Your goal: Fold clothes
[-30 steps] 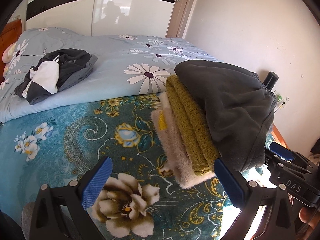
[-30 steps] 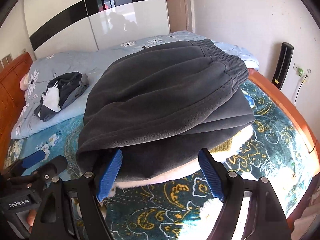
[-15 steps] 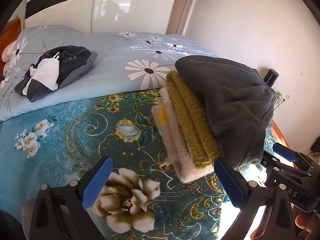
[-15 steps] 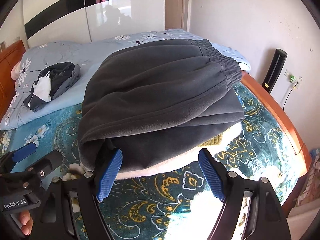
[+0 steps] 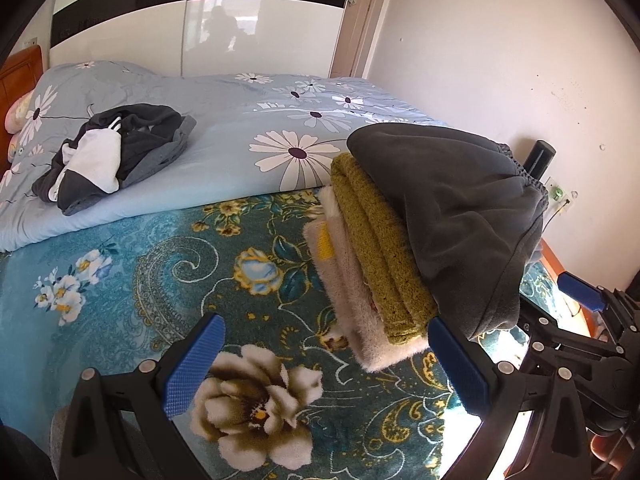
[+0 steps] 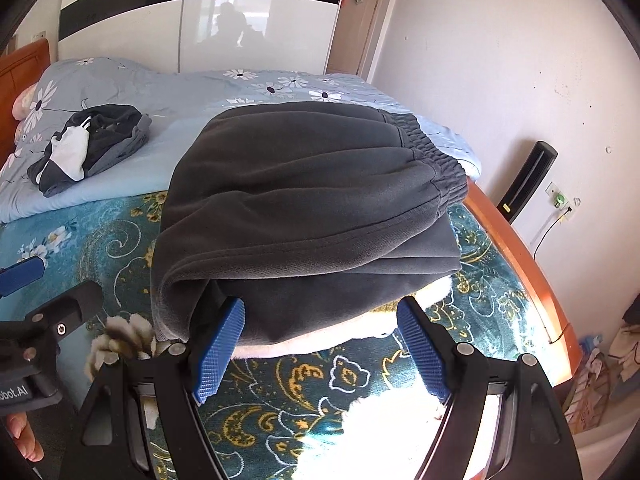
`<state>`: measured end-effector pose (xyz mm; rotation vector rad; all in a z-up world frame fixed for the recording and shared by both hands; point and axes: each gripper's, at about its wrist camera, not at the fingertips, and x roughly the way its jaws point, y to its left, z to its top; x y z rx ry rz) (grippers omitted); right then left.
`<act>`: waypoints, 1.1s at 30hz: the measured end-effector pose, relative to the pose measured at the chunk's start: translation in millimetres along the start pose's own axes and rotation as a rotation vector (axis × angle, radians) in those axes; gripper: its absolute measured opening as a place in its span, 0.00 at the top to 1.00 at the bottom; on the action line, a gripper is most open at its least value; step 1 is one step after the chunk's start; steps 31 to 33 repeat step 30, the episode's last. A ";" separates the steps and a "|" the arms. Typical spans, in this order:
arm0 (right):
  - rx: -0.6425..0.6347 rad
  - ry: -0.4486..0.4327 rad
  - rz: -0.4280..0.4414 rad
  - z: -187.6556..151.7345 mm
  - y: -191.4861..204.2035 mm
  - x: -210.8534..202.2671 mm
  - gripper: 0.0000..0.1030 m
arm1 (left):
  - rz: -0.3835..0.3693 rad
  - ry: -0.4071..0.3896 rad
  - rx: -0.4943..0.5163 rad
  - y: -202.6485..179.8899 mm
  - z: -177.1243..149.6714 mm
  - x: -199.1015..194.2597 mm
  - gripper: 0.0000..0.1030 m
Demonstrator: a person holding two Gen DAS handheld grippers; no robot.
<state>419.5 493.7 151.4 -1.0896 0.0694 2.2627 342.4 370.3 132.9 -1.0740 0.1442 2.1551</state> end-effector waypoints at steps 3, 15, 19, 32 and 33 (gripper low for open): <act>-0.024 -0.019 -0.022 1.3 3.1 -3.7 0.23 | -0.005 0.000 0.019 -4.4 -0.9 0.1 0.00; -0.021 -0.010 -0.004 1.9 4.4 3.2 0.23 | -0.026 -0.015 0.070 -14.9 -3.7 -1.7 0.00; -0.011 0.000 -0.003 0.0 1.3 4.9 0.23 | -0.046 0.001 0.060 -15.2 -5.2 0.4 0.00; 0.054 0.075 -0.028 -7.8 -9.6 12.5 0.23 | -0.039 -0.017 0.069 -17.2 -8.1 -2.6 0.00; 0.054 0.075 -0.028 -7.8 -9.6 12.5 0.23 | -0.039 -0.017 0.069 -17.2 -8.1 -2.6 0.00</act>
